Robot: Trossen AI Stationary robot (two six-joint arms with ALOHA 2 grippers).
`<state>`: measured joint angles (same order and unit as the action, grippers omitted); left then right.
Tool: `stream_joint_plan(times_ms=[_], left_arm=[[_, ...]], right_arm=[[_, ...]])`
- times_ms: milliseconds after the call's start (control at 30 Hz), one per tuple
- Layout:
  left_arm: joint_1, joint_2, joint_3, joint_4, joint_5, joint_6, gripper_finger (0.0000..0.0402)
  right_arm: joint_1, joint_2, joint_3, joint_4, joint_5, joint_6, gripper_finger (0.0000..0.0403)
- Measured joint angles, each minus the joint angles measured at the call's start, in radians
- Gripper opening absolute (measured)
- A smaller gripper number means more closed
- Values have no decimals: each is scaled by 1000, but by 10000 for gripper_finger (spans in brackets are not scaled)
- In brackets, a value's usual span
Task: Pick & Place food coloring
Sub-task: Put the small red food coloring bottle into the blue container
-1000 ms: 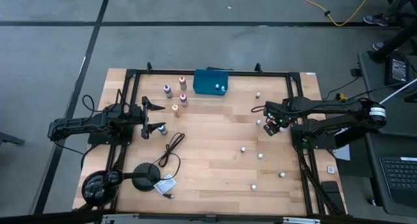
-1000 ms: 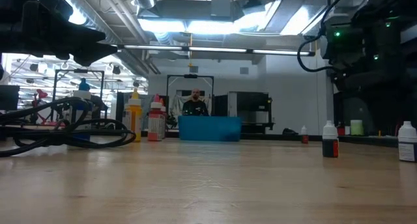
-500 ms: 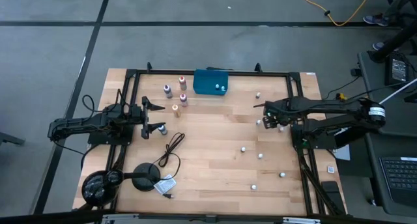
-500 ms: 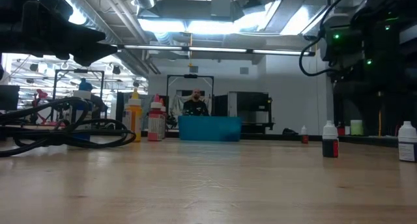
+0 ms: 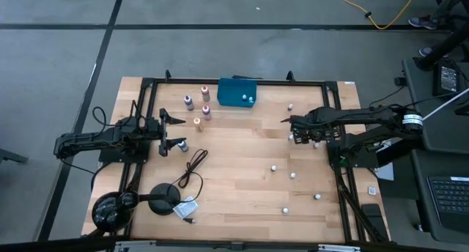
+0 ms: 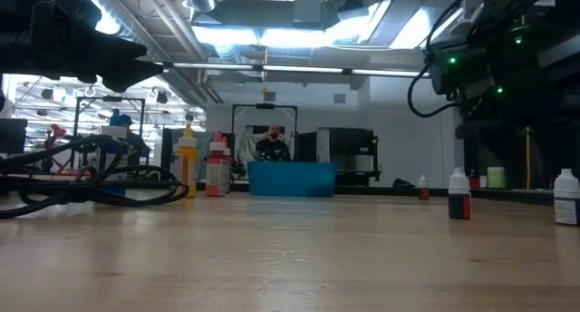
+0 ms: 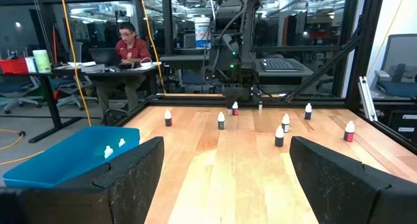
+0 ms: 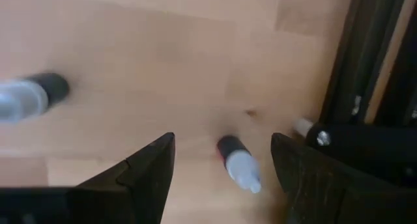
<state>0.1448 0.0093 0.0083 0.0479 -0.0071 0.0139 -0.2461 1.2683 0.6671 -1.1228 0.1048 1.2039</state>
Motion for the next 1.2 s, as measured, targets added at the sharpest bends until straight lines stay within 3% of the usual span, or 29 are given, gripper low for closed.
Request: stream_joint_plan(times_ms=[200, 333, 667, 900, 1200], left_arm=[[0, 0, 0, 0, 0, 0, 328], [0, 0, 0, 0, 0, 0, 328], [0, 0, 0, 0, 0, 0, 328], [0, 0, 0, 0, 0, 0, 329], [0, 0, 0, 0, 0, 0, 329]], right_arm=[[-2, -2, 23, -55, -91, -201, 254], [-26, -1, 56, -78, -157, -441, 248], [-54, -2, 96, -184, -50, -950, 232], [-53, -2, 95, -137, -45, -1044, 232], [-54, 6, 65, -124, -46, -1021, 232]])
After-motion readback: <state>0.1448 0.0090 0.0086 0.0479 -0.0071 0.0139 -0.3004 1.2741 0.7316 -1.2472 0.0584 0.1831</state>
